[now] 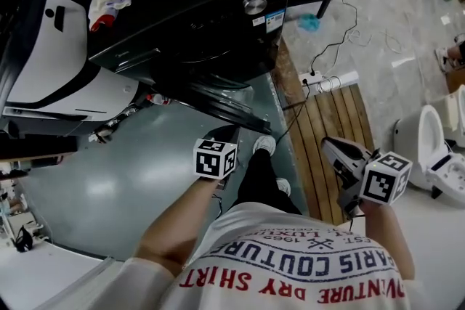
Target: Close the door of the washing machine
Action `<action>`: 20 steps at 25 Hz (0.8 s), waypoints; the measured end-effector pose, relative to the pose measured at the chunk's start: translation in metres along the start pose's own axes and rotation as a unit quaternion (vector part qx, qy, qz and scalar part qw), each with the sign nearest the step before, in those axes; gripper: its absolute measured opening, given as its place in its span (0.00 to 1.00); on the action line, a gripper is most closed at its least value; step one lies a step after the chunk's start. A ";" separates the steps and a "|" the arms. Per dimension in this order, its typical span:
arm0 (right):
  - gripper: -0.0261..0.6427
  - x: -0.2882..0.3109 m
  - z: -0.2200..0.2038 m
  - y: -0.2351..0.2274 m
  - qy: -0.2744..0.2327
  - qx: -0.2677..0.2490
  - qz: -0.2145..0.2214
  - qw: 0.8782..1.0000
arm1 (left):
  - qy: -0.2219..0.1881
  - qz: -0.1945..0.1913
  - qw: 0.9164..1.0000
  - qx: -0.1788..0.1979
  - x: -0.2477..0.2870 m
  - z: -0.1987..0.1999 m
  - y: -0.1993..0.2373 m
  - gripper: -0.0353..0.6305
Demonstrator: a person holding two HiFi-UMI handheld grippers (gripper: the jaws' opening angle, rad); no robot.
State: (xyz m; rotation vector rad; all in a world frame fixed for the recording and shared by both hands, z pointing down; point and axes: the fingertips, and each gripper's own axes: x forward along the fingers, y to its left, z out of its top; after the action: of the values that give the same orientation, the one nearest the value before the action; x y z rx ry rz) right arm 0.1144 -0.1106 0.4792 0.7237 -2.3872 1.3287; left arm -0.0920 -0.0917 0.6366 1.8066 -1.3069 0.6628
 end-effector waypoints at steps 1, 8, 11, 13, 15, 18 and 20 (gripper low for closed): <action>0.07 0.000 0.002 -0.003 -0.001 0.002 -0.002 1.000 | -0.002 0.002 1.000 -0.001 0.004 0.005 0.000 0.09; 0.07 -0.003 0.009 -0.029 -0.018 0.034 -0.027 0.999 | -0.010 0.013 1.000 0.000 0.030 0.043 0.000 0.09; 0.07 -0.001 0.013 -0.035 -0.025 0.042 -0.034 0.998 | -0.016 0.013 1.000 0.001 0.042 0.061 0.003 0.09; 0.07 0.000 0.015 -0.040 -0.026 0.046 -0.038 0.998 | -0.020 0.015 1.000 -0.001 0.049 0.072 0.006 0.09; 0.07 0.001 0.016 -0.044 -0.026 0.051 -0.043 0.997 | -0.022 0.018 1.000 -0.003 0.058 0.082 0.010 0.09; 0.07 0.000 0.019 -0.052 -0.030 0.059 -0.052 0.996 | -0.025 0.016 1.000 -0.004 0.070 0.097 0.015 0.09; 0.07 -0.002 0.021 -0.057 -0.033 0.063 -0.058 0.996 | -0.027 0.013 1.000 -0.007 0.077 0.105 0.018 0.09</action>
State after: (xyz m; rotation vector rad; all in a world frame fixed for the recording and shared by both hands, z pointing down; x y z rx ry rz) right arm 0.1479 -0.1530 0.5063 0.9407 -2.2880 1.4373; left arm -0.0869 -0.2230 0.6441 1.8100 -1.3709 0.6210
